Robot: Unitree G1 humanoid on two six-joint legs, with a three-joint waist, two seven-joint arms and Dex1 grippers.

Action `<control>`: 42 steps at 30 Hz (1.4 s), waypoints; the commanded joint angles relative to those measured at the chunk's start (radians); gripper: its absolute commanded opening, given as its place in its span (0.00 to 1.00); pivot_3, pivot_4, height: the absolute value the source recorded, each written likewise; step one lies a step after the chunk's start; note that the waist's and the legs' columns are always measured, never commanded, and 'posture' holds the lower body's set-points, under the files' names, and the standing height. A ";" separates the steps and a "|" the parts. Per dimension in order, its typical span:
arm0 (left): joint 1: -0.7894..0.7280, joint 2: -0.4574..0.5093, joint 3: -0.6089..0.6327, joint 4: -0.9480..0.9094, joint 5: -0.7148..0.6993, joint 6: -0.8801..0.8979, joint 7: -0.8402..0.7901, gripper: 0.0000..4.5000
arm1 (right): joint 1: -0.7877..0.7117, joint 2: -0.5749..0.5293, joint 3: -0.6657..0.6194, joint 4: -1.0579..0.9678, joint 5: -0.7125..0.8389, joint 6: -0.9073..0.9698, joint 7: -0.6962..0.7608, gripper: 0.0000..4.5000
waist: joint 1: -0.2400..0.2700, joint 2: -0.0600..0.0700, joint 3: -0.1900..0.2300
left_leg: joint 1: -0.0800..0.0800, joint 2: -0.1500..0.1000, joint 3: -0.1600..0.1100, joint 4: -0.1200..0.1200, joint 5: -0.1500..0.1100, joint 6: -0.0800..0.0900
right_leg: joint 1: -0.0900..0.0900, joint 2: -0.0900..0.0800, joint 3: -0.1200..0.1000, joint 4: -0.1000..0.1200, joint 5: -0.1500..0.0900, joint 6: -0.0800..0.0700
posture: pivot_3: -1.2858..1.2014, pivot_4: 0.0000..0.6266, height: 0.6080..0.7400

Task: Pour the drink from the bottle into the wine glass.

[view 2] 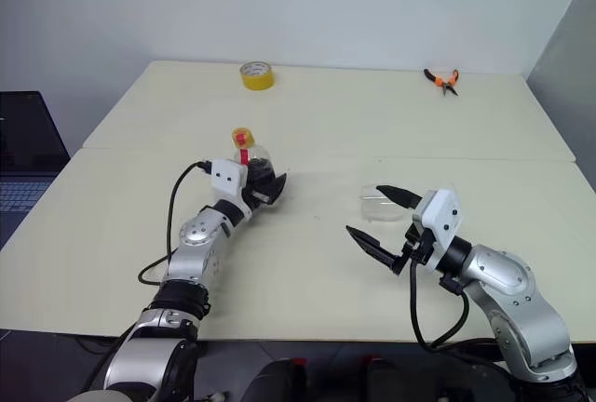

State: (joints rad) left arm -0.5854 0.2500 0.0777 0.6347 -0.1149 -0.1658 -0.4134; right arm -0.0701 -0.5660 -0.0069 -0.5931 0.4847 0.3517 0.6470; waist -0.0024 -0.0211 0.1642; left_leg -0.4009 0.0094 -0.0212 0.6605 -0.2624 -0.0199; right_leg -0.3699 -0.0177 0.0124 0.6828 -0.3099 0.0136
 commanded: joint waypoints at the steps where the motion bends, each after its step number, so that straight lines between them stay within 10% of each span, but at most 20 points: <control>1: -0.019 -0.003 0.013 -0.016 -0.017 -0.017 -0.008 0.91 | -0.014 0.007 -0.010 -0.022 -0.006 -0.015 -0.006 1.00 | 0.000 0.000 0.000 | 0.000 0.000 0.000 0.000 0.000 0.000 | 0.000 0.000 0.000 0.000 0.000 0.000 | 0.52 0.24 1.00; 11: 0.017 -0.008 0.011 -0.096 -0.048 0.004 -0.067 0.44 | -0.027 0.020 -0.005 -0.025 -0.028 -0.023 -0.012 1.00 | 0.000 0.000 0.000 | 0.000 0.000 0.000 0.000 0.000 0.000 | 0.000 0.000 0.000 0.000 0.000 0.000 | 0.52 0.24 1.00; 23: 0.209 0.040 -0.204 -0.635 -0.047 0.271 -0.243 0.41 | -0.080 0.029 0.013 -0.205 0.002 0.190 -0.163 1.00 | 0.000 0.000 0.000 | 0.000 0.000 0.000 0.000 0.000 -0.001 | 0.000 0.000 0.000 0.001 0.000 0.000 | 0.52 0.24 1.00; 42: 0.225 0.054 -0.353 -0.710 0.013 0.302 -0.319 0.40 | -0.264 0.113 0.092 -0.219 0.088 0.492 -0.335 1.00 | -0.002 0.000 0.000 | -0.001 0.000 0.000 0.000 0.000 0.000 | -0.001 0.000 0.001 0.000 0.000 0.000 | 0.52 0.24 1.00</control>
State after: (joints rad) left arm -0.3331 0.3110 -0.2735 -0.0335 -0.0964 0.1467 -0.7306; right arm -0.3172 -0.4559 0.0839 -0.7962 0.5743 0.8511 0.3168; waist -0.0040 -0.0209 0.1643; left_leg -0.4020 0.0093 -0.0215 0.6606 -0.2625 -0.0197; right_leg -0.3711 -0.0176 0.0131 0.6829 -0.3099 0.0132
